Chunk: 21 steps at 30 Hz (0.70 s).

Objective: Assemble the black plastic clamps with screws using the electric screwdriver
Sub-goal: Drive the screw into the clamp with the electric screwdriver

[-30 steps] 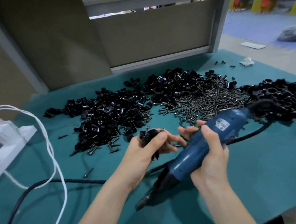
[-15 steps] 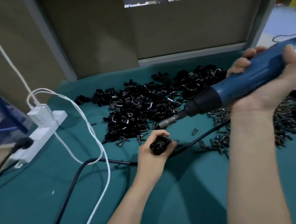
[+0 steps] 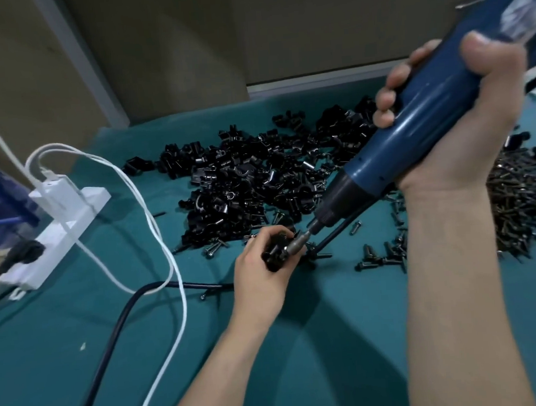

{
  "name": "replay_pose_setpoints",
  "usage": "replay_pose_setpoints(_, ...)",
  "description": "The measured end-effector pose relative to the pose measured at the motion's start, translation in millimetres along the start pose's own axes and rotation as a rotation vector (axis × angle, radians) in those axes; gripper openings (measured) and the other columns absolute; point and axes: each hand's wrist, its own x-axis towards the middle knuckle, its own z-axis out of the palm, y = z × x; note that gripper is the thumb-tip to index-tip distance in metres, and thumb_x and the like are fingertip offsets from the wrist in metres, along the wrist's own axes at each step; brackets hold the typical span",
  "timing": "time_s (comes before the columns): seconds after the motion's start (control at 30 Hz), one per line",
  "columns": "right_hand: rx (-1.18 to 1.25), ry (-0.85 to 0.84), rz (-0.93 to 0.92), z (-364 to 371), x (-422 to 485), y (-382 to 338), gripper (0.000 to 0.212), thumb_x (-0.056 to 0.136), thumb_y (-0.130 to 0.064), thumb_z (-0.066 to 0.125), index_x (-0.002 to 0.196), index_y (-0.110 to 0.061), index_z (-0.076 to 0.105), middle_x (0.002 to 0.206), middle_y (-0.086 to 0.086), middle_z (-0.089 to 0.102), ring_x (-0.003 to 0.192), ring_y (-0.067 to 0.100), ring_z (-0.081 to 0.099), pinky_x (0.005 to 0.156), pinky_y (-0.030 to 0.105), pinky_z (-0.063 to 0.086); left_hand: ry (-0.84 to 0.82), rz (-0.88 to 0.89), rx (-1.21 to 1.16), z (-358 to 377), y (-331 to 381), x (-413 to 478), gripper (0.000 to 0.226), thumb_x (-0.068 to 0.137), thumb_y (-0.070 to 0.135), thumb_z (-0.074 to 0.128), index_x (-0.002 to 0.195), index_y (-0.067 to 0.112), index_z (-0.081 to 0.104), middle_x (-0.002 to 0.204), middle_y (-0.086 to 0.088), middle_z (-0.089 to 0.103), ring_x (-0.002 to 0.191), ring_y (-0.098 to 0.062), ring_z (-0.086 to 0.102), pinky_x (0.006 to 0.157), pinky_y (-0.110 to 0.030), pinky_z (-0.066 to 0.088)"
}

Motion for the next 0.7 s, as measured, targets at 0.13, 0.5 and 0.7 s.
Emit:
replay_pose_setpoints(0.13, 0.022, -0.052, -0.046, 2.3, -7.7, 3.5, 0.021, 0.072, -0.031, 0.057, 0.078, -0.011, 0.057, 0.067, 0.002, 0.059, 0.055, 0.016, 0.053, 0.048, 0.023, 0.044, -0.012, -0.001, -0.008, 0.3, 1.6, -0.3, 0.037, 0.082, 0.023, 0.077, 0.082, 0.053, 0.056, 0.083, 0.011, 0.064, 0.074, 0.001, 0.055, 0.066, -0.010, 0.038)
replay_pose_setpoints(0.5, -0.057, -0.177, -0.098, 9.2, -7.9, 2.1, 0.027, 0.070, -0.031, 0.056, 0.081, -0.007, 0.052, 0.064, 0.005, 0.056, 0.047, 0.018, 0.049, 0.045, 0.022, 0.041, -0.079, 0.016, 0.056, 2.5, 0.5, -2.9, 0.033, 0.082, 0.020, 0.077, 0.086, 0.045, 0.056, 0.073, 0.014, 0.062, 0.068, 0.002, 0.056, 0.062, -0.009, 0.036)
replay_pose_setpoints(0.7, -0.068, -0.194, -0.132, 9.1, -6.6, 5.3, 0.025, 0.072, -0.030, 0.057, 0.081, -0.007, 0.052, 0.063, 0.003, 0.056, 0.046, 0.016, 0.050, 0.044, 0.022, 0.043, -0.054, -0.010, 0.032, 2.5, -0.5, -1.7, 0.032, 0.082, 0.019, 0.076, 0.084, 0.045, 0.057, 0.072, 0.024, 0.064, 0.068, 0.005, 0.057, 0.063, -0.008, 0.038)
